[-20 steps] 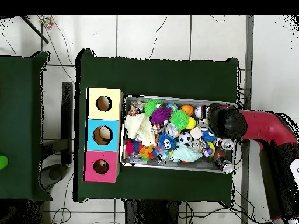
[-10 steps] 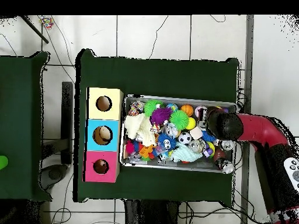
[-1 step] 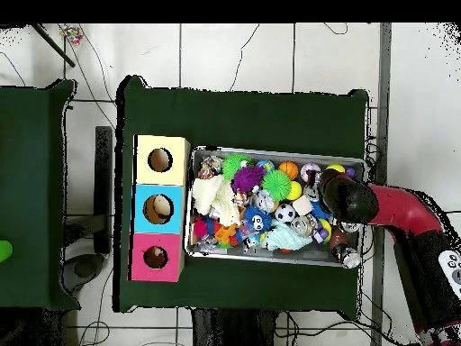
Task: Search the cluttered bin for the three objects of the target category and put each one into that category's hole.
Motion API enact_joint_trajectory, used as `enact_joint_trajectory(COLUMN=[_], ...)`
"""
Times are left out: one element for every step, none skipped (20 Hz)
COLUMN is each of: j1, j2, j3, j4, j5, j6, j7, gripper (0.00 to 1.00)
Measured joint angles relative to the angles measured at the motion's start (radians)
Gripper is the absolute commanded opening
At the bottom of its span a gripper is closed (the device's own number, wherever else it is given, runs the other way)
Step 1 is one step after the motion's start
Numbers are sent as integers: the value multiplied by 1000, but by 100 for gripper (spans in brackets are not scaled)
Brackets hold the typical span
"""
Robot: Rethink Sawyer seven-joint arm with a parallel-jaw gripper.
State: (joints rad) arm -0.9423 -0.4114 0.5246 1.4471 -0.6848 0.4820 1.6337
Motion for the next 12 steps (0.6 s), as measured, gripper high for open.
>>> enact_joint_trajectory(j1=[-5,-9,-12,-17,-21,-26,-30,-32,-37,-39,-42,-46], j2=[-2,-4,-5,-8,-10,-12,-12,-12,-12,-12,-12,-11], j3=[2,3,3,3,3,3,3,3,3,3,3,3], j4=[6,11,16,25,32,42,48,53,62,67,74,81], j5=[0,-1,-1,-1,-2,-2,-2,-2,-4,-7,-10,-14], j6=[-8,-16,-23,-40,-54,-72,-85,-93,-112,-124,-138,-154], j7=[0,0,0,0,0,0,0,0,0,0,0,0], gripper=[100,100,100,100,100,100,100,100,100,100,100,100])
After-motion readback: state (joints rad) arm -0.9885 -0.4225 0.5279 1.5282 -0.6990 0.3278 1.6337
